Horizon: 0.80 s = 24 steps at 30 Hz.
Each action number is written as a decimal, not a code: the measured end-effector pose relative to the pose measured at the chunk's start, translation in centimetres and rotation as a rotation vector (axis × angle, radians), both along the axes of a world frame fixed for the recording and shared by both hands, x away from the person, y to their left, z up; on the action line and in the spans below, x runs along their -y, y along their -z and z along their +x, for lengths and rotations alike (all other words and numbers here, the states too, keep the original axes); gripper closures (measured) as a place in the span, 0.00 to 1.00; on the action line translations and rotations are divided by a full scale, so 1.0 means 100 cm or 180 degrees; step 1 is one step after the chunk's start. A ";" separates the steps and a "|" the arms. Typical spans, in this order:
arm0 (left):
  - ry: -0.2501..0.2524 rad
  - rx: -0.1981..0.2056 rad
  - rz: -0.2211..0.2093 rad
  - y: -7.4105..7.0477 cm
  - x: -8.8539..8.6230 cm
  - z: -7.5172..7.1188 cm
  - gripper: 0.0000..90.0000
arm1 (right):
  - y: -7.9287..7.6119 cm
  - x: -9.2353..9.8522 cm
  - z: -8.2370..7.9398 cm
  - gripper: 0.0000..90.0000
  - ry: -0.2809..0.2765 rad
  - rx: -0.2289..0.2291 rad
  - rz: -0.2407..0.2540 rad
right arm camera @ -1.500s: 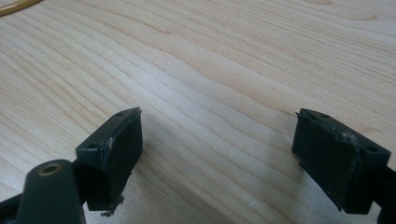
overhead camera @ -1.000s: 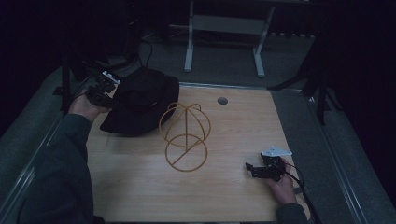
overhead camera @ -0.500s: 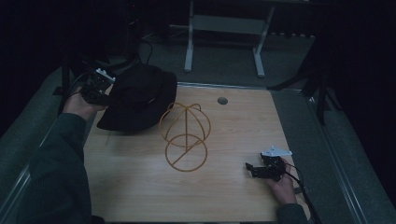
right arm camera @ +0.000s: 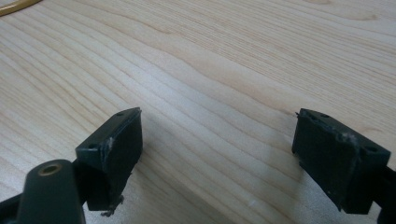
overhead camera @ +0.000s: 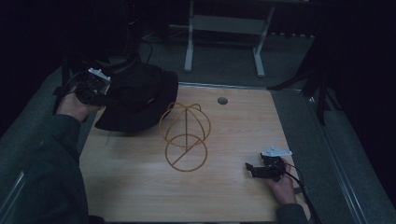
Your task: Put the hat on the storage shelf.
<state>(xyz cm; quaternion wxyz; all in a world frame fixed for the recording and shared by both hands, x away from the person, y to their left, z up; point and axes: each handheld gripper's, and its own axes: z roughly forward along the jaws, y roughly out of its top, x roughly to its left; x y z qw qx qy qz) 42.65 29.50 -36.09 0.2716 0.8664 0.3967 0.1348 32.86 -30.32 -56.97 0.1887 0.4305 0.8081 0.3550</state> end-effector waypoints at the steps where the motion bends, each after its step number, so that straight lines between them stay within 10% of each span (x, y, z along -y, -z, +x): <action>1: 0.0037 0.0010 -0.0001 -0.001 0.000 -0.001 0.98 | 0.000 0.000 0.000 0.18 0.0000 0.0000 0.0000; 24: 0.0259 0.0107 -0.0264 -0.015 -0.009 -0.010 0.98 | 0.000 0.000 0.000 0.18 -0.0001 0.0001 0.0001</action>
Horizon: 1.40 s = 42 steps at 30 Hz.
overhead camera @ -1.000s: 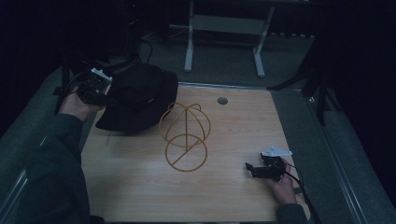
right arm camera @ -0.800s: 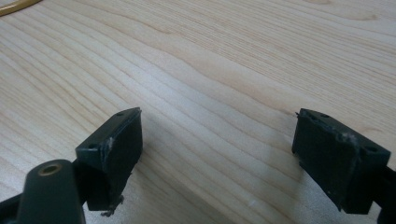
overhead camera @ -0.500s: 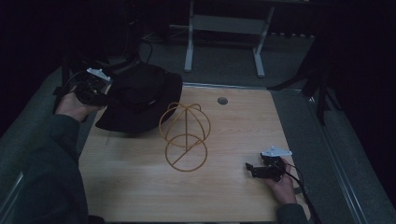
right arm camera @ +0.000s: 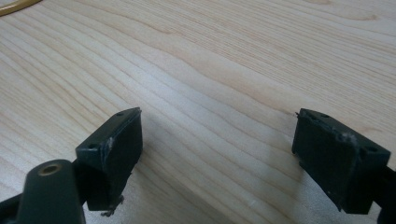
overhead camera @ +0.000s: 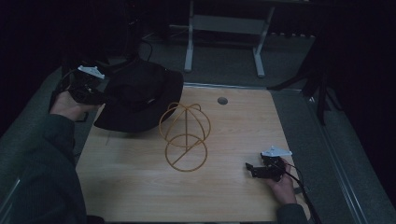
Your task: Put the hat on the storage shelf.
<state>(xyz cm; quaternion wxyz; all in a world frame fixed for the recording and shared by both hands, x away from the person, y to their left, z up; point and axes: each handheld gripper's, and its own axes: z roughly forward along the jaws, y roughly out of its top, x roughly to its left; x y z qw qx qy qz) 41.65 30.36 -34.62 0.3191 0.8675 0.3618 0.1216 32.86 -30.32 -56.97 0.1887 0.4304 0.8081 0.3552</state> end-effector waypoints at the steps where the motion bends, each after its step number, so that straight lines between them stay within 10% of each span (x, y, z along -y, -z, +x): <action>1: 0.0004 0.0003 -0.0008 -0.001 -0.001 0.000 0.98 | 0.000 0.000 0.000 0.18 0.0000 0.0000 0.0000; 42: 0.0056 0.0115 -0.0423 -0.019 -0.022 -0.011 0.98 | 0.000 0.000 0.000 0.18 -0.0002 0.0002 -0.0002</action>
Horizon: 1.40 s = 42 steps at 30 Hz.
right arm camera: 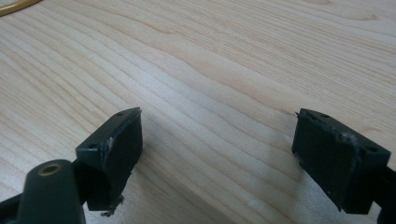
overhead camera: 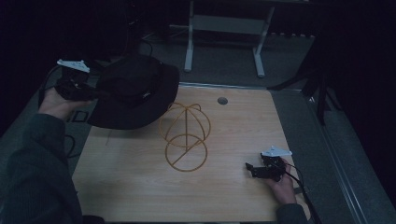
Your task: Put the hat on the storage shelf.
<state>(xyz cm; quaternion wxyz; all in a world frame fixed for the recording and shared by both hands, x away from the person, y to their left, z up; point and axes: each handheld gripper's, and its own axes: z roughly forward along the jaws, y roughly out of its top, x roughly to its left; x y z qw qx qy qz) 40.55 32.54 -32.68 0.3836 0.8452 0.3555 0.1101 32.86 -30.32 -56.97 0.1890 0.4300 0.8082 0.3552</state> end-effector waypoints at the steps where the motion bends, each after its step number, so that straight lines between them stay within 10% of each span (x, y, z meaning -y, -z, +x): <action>1: 0.0001 -0.0005 -0.0017 0.000 -0.001 0.000 0.98 | 0.000 0.000 0.000 0.18 0.0000 0.0000 0.0001; 42: 0.0268 0.0079 -0.0228 -0.023 -0.002 -0.010 0.98 | 0.000 0.000 0.000 0.18 0.0004 -0.0003 0.0005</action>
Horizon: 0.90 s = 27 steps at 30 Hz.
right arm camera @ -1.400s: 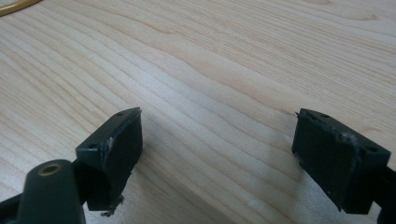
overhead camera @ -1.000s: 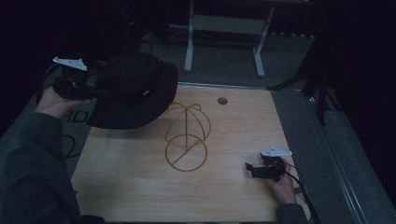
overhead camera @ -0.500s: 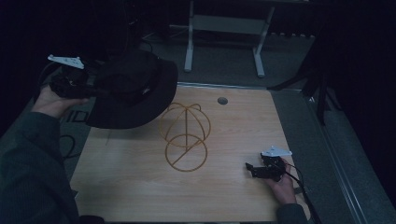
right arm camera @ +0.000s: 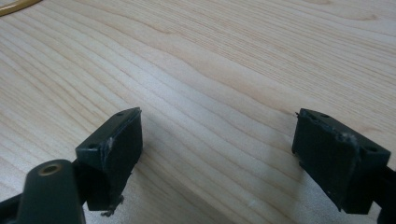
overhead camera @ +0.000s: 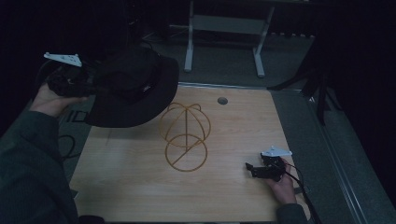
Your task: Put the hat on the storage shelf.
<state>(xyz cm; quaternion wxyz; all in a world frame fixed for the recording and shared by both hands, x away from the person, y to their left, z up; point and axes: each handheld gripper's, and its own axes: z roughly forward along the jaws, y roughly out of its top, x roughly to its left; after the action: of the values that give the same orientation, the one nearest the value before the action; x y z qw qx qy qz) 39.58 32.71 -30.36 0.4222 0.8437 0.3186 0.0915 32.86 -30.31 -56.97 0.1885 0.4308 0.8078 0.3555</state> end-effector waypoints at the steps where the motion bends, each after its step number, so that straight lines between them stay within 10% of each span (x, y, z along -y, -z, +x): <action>1: 0.0006 0.0003 0.0003 -0.001 0.000 0.000 0.98 | 0.000 0.000 0.000 0.18 -0.0002 0.0003 -0.0002; 27: 0.0293 -0.0001 -0.0157 -0.014 0.012 -0.002 0.98 | 0.000 0.000 0.000 0.18 0.0002 0.0001 -0.0002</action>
<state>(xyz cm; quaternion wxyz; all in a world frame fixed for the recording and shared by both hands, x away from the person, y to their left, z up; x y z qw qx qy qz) 39.35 31.51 -29.00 0.4466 0.8468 0.2816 0.0640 32.87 -30.31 -56.96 0.1889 0.4308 0.8077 0.3554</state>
